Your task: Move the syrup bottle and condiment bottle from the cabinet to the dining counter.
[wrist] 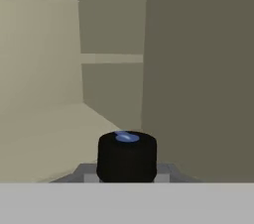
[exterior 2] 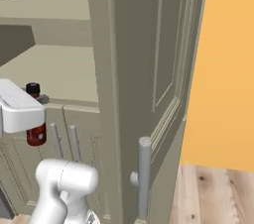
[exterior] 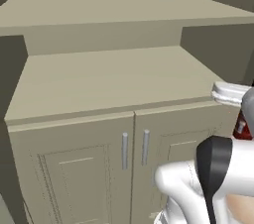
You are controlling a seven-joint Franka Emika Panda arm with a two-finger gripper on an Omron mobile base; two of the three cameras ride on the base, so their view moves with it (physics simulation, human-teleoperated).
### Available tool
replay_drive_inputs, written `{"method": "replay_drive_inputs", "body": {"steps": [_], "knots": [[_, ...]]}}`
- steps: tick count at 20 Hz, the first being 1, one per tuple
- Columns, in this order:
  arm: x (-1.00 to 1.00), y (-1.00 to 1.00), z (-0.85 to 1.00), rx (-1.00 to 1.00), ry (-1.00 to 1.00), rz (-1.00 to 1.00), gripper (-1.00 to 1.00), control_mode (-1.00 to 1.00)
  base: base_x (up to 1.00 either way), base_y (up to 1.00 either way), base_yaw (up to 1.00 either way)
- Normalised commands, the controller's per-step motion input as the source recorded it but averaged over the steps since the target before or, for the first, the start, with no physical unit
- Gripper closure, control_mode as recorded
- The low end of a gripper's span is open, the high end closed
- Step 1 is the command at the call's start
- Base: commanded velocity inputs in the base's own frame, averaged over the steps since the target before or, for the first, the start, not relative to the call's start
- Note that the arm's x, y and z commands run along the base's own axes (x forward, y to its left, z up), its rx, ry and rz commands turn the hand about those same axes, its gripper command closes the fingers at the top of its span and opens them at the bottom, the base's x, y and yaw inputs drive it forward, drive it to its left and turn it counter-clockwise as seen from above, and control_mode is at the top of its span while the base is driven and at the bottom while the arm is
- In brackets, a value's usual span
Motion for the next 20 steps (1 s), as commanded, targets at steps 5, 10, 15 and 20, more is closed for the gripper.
{"method": "replay_drive_inputs", "body": {"steps": [5, 10, 15, 20], "knots": [[0.0, 0.0, 0.0, 0.0, 0.0, 0.0, 1.0, 1.0, -1.0, 0.0, 0.0], [0.0, 0.0, 0.0, 0.0, 0.0, 0.0, 1.0, 1.0, -1.0, 0.0, 0.0], [0.0, 0.0, 0.0, 0.0, 0.0, 0.0, 1.0, 1.0, -0.94, 0.0, -0.02], [0.0, 0.0, 0.0, 0.0, 0.0, 0.0, 1.0, 1.0, -0.17, -0.01, -0.62]]}}
